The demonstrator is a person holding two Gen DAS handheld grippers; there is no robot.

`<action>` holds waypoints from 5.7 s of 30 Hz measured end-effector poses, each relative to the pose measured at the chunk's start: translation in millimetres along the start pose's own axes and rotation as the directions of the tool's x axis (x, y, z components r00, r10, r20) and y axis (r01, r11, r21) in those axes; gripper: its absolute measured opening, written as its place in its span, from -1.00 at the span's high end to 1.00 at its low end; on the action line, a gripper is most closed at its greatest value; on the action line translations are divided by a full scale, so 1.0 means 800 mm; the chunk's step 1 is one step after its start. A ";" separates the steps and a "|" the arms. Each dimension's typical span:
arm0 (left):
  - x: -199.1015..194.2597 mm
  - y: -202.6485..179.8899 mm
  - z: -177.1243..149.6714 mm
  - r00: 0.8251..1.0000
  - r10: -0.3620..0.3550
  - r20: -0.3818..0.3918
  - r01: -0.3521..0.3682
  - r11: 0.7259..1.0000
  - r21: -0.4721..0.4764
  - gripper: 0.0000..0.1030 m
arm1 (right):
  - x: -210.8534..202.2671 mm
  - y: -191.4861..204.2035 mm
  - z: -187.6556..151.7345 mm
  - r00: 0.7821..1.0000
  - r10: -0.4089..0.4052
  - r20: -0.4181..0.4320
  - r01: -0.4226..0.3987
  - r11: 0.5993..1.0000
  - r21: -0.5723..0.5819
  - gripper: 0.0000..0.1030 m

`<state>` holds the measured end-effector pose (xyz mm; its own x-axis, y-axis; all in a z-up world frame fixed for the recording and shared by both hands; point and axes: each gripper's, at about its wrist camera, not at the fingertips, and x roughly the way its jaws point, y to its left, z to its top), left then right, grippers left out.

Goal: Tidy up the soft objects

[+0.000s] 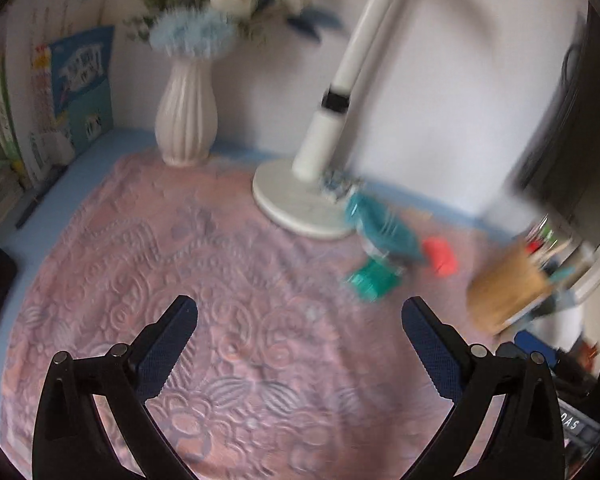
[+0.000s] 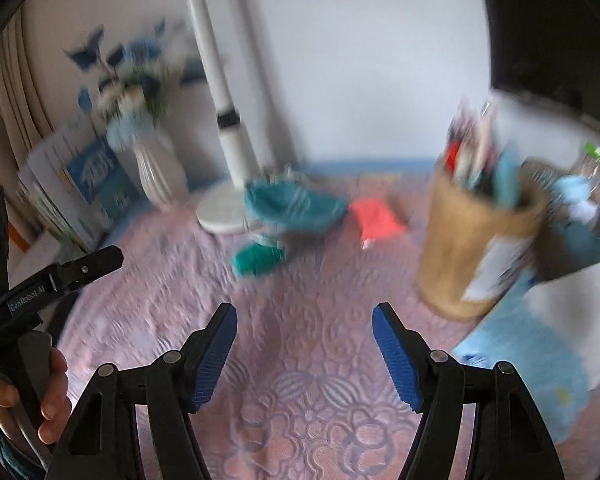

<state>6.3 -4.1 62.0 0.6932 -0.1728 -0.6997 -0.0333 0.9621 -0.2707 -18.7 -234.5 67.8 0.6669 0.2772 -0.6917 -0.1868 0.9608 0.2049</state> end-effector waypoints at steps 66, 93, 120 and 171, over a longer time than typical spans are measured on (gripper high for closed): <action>0.148 -0.109 0.011 0.972 -0.140 -0.188 0.213 0.864 0.457 0.30 | 0.254 0.026 0.152 0.990 -0.038 -0.139 0.012 0.983 -0.184 0.68; 0.047 0.016 -0.027 0.996 0.088 0.007 -0.088 0.977 0.193 0.30 | 0.233 0.052 0.090 0.978 -0.183 -0.102 0.145 0.944 -0.298 -0.33; 0.075 0.001 -0.023 0.995 0.104 0.009 -0.102 0.955 0.280 0.29 | 0.066 0.054 -0.058 0.956 0.076 -0.284 -0.159 0.947 -0.280 0.80; 0.009 -0.075 -0.043 0.996 -0.045 0.073 0.011 0.912 0.409 0.30 | -0.023 0.014 -0.015 0.994 0.109 0.004 -0.107 0.982 -0.154 0.93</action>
<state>-11.4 -70.7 50.5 0.7450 -0.2003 -0.6363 0.2722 0.9621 0.0158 -41.8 -229.0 74.7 0.6456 0.3805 -0.6621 -0.3661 0.9151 0.1689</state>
